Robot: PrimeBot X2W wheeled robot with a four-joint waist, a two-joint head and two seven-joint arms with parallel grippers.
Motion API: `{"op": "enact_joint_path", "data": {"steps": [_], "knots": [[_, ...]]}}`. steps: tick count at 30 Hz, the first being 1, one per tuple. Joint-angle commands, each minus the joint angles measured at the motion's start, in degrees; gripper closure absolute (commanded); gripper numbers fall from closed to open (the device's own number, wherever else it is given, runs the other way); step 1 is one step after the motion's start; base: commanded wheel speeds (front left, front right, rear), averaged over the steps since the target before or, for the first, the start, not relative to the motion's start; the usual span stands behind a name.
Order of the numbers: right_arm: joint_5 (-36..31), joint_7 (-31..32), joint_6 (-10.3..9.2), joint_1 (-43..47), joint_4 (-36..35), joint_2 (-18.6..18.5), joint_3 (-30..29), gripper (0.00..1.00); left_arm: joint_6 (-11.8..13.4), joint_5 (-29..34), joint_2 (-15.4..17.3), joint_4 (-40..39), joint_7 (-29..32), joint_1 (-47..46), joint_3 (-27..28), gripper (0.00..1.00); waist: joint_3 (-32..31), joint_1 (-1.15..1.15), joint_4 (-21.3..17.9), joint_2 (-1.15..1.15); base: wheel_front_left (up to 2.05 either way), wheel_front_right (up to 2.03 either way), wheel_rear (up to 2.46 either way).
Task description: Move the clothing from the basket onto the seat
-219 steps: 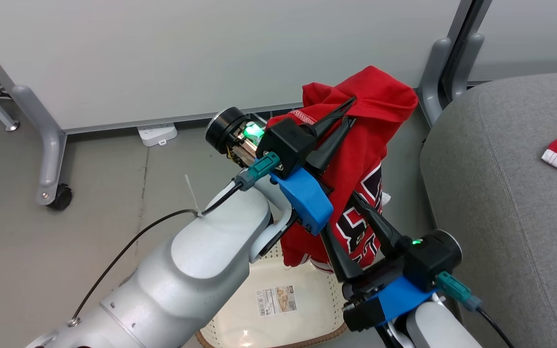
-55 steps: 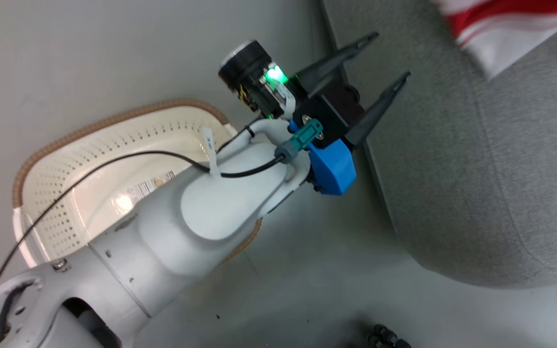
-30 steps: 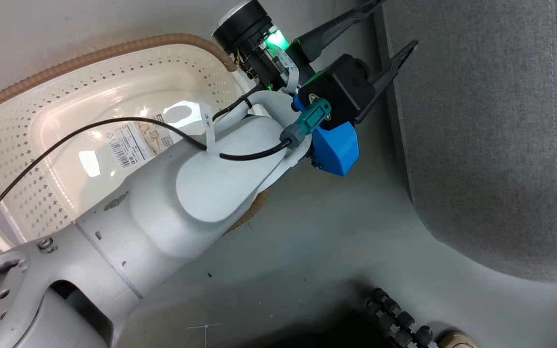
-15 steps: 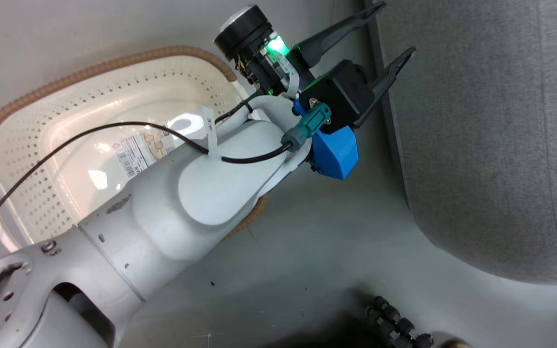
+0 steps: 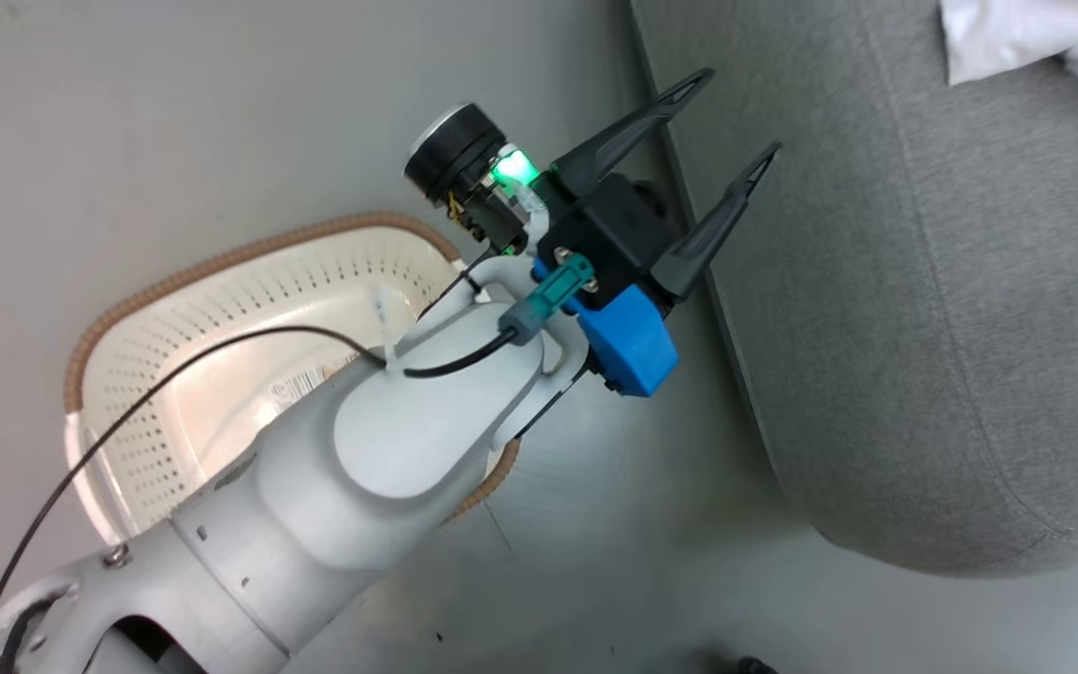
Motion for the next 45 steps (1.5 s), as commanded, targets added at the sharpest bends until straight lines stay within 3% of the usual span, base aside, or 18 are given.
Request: {"op": "enact_joint_path", "data": {"steps": [1,10,20,34,45], "knots": [[-0.51,0.01,-0.04,1.65,-1.46,0.62,0.64,0.0,0.39,0.42,0.36,-0.81,-0.16,1.98,1.36,0.0,-4.93,0.01,0.91,0.0,0.0,0.0,0.0],[-1.78,0.01,-0.03,5.36,-8.41,1.9,9.02,0.0,2.14,2.69,2.68,-6.14,-0.17,11.85,12.87,0.0,-15.07,0.01,5.33,0.0,0.0,0.0,0.0],[-1.62,0.01,-0.03,6.43,-10.0,2.79,20.43,0.0,2.74,6.19,4.62,-10.93,-0.17,23.51,26.96,0.0,-23.65,0.01,11.23,0.0,0.0,0.0,0.0],[-0.27,0.01,-0.03,11.31,-6.86,6.77,29.75,0.0,0.02,11.65,3.14,-13.86,-0.17,40.09,41.52,0.0,-32.26,0.01,16.61,0.0,0.0,0.0,0.0],[0.39,0.01,-0.03,19.05,-3.87,10.66,29.78,0.0,-2.7,15.48,0.22,-16.96,-0.17,51.12,49.68,0.0,-38.13,0.01,18.68,0.0,0.0,0.0,0.0]]}}
